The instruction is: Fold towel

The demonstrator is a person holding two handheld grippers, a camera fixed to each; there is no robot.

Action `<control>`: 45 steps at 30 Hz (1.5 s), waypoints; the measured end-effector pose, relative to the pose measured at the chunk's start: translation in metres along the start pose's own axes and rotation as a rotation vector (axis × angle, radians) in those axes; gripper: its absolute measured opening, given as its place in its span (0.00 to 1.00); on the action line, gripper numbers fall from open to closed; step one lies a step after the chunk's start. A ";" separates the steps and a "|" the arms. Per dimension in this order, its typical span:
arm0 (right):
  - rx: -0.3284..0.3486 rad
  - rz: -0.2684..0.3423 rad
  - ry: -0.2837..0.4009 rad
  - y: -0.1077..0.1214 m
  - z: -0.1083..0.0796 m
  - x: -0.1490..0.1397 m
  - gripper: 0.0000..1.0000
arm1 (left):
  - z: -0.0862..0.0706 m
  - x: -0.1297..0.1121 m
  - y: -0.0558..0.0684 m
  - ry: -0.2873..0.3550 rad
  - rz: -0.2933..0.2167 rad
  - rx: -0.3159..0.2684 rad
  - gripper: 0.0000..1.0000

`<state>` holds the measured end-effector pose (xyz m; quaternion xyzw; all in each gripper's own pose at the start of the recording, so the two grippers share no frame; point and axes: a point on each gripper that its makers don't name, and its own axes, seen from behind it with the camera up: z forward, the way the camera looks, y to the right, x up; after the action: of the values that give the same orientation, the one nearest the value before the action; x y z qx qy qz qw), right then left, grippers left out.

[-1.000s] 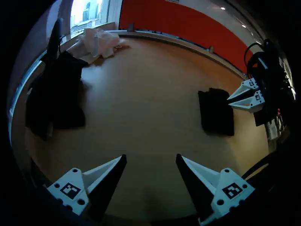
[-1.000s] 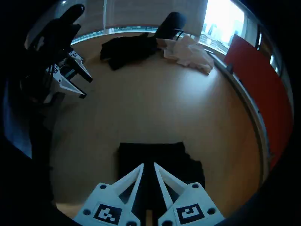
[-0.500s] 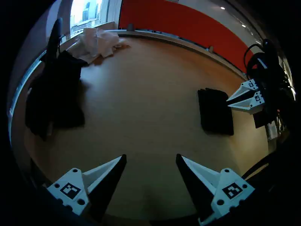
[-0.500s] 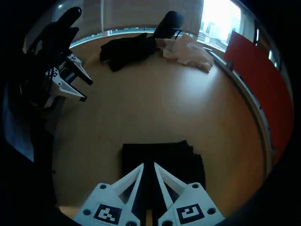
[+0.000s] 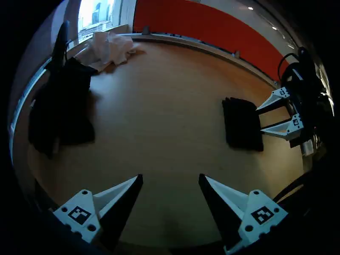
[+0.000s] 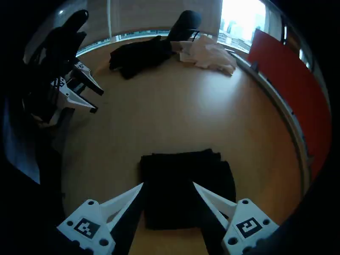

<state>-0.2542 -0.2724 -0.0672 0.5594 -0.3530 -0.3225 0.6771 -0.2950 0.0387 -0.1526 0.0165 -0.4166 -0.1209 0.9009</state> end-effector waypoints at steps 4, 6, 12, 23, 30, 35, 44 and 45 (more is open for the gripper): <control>-0.015 0.027 -0.005 -0.002 -0.001 -0.009 0.70 | 0.000 0.000 0.001 0.000 0.003 -0.003 0.98; -0.023 0.041 -0.010 -0.003 -0.002 -0.015 0.70 | 0.001 0.000 0.002 -0.001 0.004 -0.004 0.98; -0.049 0.081 -0.031 -0.006 -0.003 -0.037 0.70 | 0.002 0.000 0.003 -0.001 0.011 -0.009 0.98; -0.092 0.164 -0.059 -0.017 -0.006 -0.071 0.70 | 0.003 0.003 0.003 -0.004 0.027 -0.015 0.98; -0.117 0.198 -0.063 -0.022 -0.005 -0.079 0.70 | 0.003 0.002 0.003 -0.007 0.034 -0.016 0.98; -0.133 0.227 -0.071 -0.026 -0.001 -0.087 0.70 | 0.004 0.001 0.004 -0.009 0.037 -0.018 0.98; -0.201 0.314 -0.078 -0.031 0.006 -0.099 0.63 | 0.005 0.000 0.006 -0.010 0.038 -0.021 0.98; -0.207 0.322 -0.077 -0.033 0.006 -0.100 0.61 | 0.005 0.001 0.006 -0.009 0.038 -0.021 0.98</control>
<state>-0.3150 -0.1985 -0.1101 0.4105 -0.4286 -0.2660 0.7596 -0.2969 0.0448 -0.1484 -0.0015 -0.4198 -0.1080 0.9012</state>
